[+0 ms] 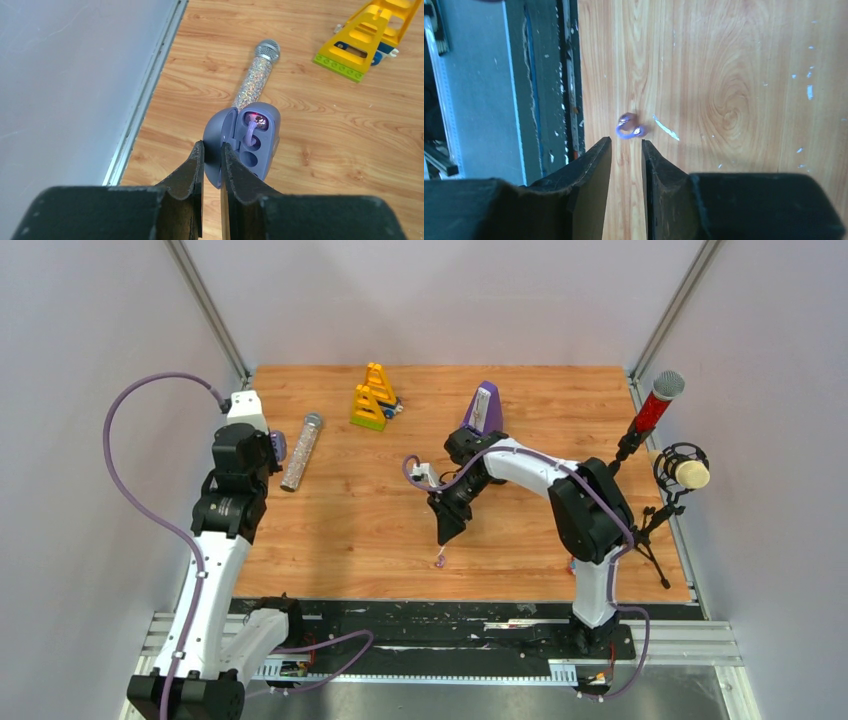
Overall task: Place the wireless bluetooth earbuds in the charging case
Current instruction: Move the left earbud to the center of the board.
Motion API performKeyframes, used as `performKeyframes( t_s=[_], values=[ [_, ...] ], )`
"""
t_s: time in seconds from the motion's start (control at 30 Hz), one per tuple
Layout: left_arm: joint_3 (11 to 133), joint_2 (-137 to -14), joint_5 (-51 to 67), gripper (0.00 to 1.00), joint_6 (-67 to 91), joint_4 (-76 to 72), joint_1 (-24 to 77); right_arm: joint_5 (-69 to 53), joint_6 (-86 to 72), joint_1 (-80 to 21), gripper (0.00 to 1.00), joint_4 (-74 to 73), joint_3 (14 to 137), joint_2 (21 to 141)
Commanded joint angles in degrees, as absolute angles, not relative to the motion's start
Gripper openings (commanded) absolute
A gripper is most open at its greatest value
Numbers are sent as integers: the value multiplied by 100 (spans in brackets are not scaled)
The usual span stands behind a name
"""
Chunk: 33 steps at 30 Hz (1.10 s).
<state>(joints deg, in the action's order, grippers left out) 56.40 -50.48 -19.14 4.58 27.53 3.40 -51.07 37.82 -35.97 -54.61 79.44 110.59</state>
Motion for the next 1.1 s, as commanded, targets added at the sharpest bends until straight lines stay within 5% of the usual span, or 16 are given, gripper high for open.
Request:
performKeyframes(
  t_s=[0.0,0.37,0.77,1.07],
  values=[
    [5604,-5011,-1724,10,561,2485,352,-5013,5081,-3611,31,-6238,8276,11471],
    [5602,-5056,-1702,10,589,2478,352,-4565,4971,-3689,45,-5452,7356,9881],
    [5535,-4998,-1688,10,572,2413,352,-3612,5121,-5196,41,-3079,4679,7950],
    [5483,-4932,-1703,10,545,2373,355,-2959,4727,-5445,34,-2180,4417,8238]
  ],
)
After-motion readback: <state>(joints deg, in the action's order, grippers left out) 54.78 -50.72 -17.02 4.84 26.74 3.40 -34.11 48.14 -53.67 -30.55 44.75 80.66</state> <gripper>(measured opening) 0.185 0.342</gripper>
